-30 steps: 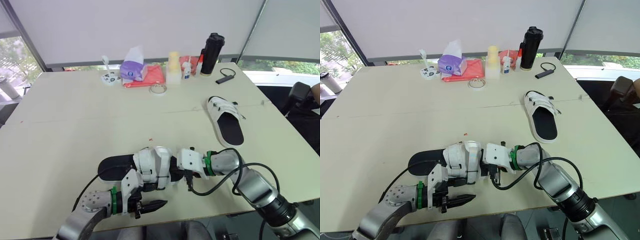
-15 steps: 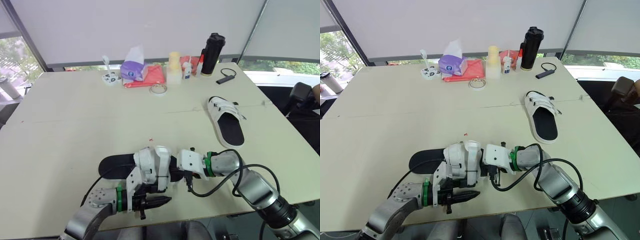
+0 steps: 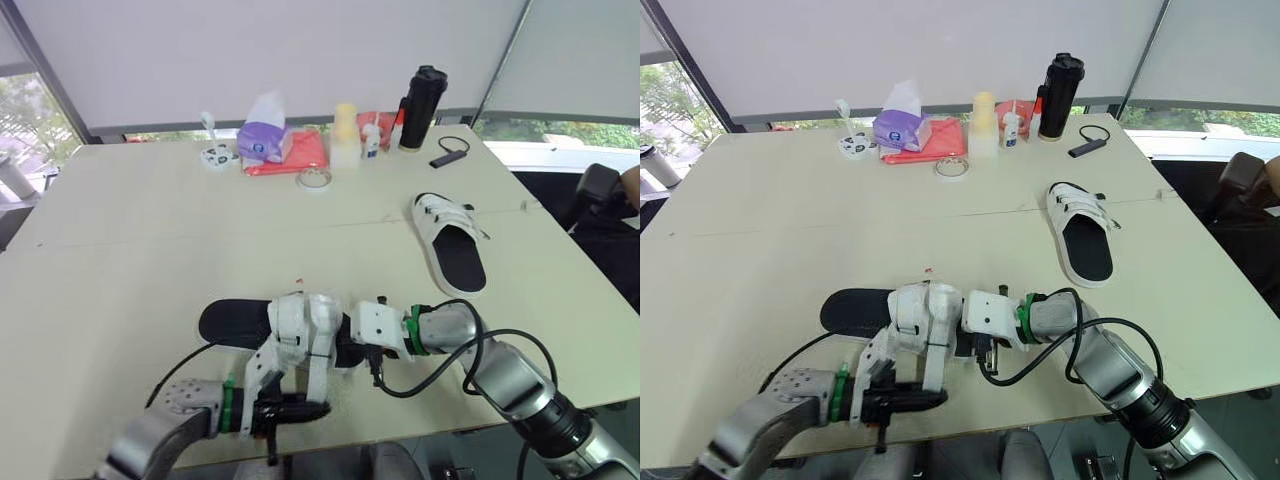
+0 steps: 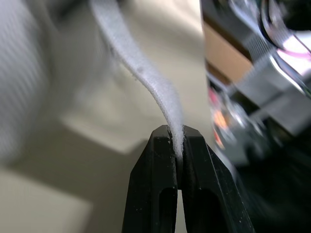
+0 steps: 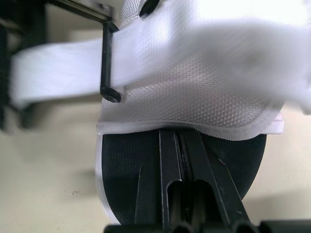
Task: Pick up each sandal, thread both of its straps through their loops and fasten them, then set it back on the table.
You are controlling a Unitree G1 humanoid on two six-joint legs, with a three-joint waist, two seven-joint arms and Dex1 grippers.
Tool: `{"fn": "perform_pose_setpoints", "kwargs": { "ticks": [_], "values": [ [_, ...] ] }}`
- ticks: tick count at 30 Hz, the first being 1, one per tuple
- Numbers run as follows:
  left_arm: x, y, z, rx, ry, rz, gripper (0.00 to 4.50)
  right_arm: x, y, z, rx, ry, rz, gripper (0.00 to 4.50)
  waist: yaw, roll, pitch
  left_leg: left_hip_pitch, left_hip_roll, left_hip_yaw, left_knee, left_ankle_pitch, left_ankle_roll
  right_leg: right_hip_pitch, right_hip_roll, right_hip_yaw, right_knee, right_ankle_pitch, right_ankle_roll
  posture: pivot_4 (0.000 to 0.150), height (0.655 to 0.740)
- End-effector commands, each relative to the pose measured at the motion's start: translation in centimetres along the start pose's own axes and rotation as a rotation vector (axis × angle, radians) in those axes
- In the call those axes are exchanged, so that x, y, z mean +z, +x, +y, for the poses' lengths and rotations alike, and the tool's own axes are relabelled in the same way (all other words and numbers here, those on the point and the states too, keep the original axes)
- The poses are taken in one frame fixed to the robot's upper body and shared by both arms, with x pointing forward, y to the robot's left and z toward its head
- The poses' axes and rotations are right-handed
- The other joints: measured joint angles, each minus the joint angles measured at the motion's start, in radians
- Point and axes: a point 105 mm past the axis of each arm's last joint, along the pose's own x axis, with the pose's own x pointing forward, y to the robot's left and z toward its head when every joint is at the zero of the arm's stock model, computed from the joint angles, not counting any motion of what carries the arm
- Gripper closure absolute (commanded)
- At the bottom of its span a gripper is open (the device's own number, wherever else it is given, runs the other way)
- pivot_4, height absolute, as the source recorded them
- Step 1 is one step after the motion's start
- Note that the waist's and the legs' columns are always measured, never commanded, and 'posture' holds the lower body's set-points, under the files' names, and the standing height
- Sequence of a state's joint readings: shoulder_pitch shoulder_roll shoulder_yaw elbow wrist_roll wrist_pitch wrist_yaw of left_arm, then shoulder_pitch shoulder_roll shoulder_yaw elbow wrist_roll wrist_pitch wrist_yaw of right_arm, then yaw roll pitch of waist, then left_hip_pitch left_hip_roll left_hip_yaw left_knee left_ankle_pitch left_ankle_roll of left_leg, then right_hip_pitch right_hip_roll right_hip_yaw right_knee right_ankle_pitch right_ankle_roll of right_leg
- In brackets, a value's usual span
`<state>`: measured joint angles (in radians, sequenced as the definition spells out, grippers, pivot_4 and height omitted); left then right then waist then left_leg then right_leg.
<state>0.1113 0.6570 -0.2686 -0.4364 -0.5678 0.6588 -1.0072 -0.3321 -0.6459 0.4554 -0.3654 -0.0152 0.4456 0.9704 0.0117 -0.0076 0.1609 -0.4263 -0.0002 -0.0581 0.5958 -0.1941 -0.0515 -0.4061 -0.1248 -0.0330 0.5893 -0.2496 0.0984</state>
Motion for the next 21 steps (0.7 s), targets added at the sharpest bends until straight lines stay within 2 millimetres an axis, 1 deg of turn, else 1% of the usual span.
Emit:
{"fn": "perform_pose_setpoints", "kwargs": {
  "ticks": [1, 2, 6, 8, 14, 21],
  "values": [
    [0.6, -1.1, -2.1, -0.112, 0.004, 0.024, 4.48, -3.4, 0.3, 0.9, 0.033, 0.088, 0.120, 4.50, 0.002, -0.001, 0.000, 0.000, 0.000, 0.000, 0.000, 0.000, 0.000, -0.001, 0.000, 0.000, 0.003, 0.000, 0.000, 0.150, 0.7296],
    [0.6, -1.4, -2.5, -0.131, 0.000, 0.039, 4.48, -3.4, 0.3, 0.9, 0.034, 0.087, 0.120, 4.50, 0.002, -0.001, 0.000, 0.001, -0.001, -0.001, 0.000, 0.000, 0.000, -0.001, 0.000, 0.000, 0.006, 0.000, 0.000, 0.150, 0.7296],
    [1.5, -2.3, -3.8, -0.206, -0.025, 0.039, 4.48, -3.4, 0.4, 0.7, 0.033, 0.083, 0.120, 4.50, 0.000, 0.000, 0.001, 0.001, 0.001, -0.003, 0.000, -0.001, 0.000, -0.002, 0.002, -0.001, 0.007, -0.002, 0.003, 0.150, 0.7296],
    [2.4, -2.6, -4.2, -0.230, 0.005, 0.029, 4.48, -3.5, 0.4, 0.6, 0.032, 0.080, 0.120, 4.50, 0.000, -0.001, 0.001, 0.001, 0.001, -0.003, 0.000, -0.001, 0.000, -0.002, 0.002, -0.001, 0.007, -0.002, 0.003, 0.150, 0.7296],
    [4.0, -2.7, -4.5, -0.254, 0.054, -0.001, 4.48, -3.5, 0.5, 0.3, 0.027, 0.072, 0.120, 4.50, 0.000, -0.001, 0.001, 0.001, 0.001, -0.003, 0.000, -0.001, 0.000, -0.002, 0.002, -0.001, 0.007, -0.001, 0.002, 0.150, 0.7296],
    [6.8, -2.8, -3.8, -0.238, 0.119, -0.070, 4.48, -3.5, 0.5, 0.1, 0.021, 0.063, 0.118, 4.50, 0.000, -0.001, 0.001, 0.001, 0.001, -0.004, 0.001, 0.000, 0.000, -0.001, 0.003, -0.001, 0.009, -0.001, 0.002, 0.150, 0.7296]
  ]
}}
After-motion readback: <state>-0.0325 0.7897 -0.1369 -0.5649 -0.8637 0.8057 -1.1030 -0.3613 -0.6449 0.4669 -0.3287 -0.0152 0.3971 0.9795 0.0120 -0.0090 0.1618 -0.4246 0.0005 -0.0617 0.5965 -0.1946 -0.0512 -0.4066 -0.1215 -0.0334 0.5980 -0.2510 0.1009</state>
